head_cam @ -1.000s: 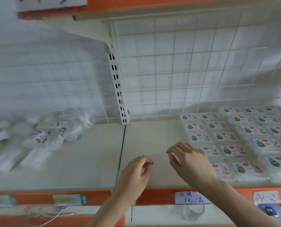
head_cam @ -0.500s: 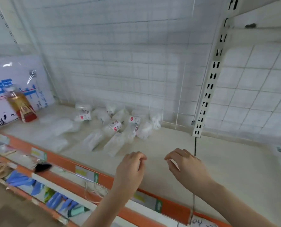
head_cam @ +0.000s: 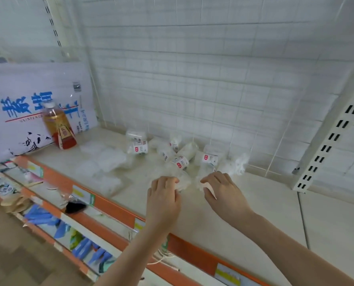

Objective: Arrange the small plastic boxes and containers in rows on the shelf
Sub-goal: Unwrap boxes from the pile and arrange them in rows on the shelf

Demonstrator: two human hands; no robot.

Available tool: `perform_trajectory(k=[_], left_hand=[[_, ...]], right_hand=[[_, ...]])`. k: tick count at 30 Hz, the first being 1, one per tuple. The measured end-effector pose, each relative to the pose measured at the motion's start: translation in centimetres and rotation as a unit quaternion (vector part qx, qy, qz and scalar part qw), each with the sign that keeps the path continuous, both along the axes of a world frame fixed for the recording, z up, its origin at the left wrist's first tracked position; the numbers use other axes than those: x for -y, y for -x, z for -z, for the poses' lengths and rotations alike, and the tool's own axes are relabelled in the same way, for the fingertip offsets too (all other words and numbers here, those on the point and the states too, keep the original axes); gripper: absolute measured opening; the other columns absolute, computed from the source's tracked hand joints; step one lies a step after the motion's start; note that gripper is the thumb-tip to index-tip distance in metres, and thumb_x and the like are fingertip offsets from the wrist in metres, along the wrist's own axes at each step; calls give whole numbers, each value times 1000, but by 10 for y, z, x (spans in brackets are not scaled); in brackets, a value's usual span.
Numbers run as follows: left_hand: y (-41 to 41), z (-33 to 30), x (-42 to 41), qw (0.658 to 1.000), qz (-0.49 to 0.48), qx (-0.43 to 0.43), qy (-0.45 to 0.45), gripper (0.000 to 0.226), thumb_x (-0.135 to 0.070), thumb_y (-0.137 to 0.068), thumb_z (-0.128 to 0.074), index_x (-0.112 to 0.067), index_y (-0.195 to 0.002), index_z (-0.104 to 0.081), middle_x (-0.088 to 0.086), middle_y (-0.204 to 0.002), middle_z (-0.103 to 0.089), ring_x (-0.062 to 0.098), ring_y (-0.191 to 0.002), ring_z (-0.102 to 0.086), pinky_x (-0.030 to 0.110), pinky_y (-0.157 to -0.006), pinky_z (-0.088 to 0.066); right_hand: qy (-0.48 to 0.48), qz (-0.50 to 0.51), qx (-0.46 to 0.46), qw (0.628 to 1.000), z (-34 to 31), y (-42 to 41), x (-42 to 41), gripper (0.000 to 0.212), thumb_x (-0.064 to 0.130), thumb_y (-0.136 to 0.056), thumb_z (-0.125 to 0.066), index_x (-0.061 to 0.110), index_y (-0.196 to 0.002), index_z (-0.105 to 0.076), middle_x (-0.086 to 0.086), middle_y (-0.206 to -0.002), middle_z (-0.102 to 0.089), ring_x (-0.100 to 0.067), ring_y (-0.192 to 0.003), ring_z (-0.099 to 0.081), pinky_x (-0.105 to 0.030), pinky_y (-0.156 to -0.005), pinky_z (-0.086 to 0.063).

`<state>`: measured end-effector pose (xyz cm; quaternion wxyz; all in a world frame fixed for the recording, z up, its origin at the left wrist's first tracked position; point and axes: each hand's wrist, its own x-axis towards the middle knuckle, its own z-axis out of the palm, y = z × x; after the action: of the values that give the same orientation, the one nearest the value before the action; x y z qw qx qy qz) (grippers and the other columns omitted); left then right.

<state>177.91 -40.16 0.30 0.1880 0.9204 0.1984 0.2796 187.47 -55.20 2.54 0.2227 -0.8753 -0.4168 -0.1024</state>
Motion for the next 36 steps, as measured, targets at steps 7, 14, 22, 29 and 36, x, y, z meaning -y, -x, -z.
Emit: perform_trajectory(k=[7,14,22,29,36], left_hand=[[-8,-1,-29,999,16,-20,-28,29,-29,-88,-53,-13,-111,-60,3,-110,-60,26,-103,-54,36,-85,-40],[-18,10,-42,998,29,-5,-52,40,-47,-84,-39,-19,-95,-64,-4,-93,-66,21,-86,-60,35,-73,-44],[-36,0,-53,995,30,79,-50,23,-18,-82,-42,-14,-86,-64,1,-84,-65,25,-76,-60,32,-63,-42],[-66,-16,-62,994,46,-89,-32,41,-30,-93,-50,-22,-133,-43,0,-130,-50,21,-120,-44,33,-95,-32],[-72,-20,-64,992,39,-117,-7,38,-32,-94,-50,-21,-130,-44,2,-126,-50,20,-116,-45,31,-93,-33]], right_hand=[[67,39,-24,997,5,-15,-37,50,32,-93,-53,13,-137,-38,-7,-143,-30,-26,-134,-25,-31,-109,-28],[46,37,22,998,16,-22,-46,37,26,-86,-63,12,-119,-57,-10,-132,-46,-31,-125,-39,-39,-102,-38],[-36,20,28,999,8,-36,-52,8,12,-89,-59,11,-90,-66,-1,-98,-59,-22,-89,-45,-34,-82,-44],[-97,-18,-21,995,6,-31,-56,18,1,-89,-51,10,-98,-65,3,-100,-59,-11,-87,-55,-21,-76,-45],[-59,101,-40,992,1,-59,-65,37,-1,-88,-48,8,-123,-53,-8,-126,-49,-24,-121,-42,-20,-96,-34]])
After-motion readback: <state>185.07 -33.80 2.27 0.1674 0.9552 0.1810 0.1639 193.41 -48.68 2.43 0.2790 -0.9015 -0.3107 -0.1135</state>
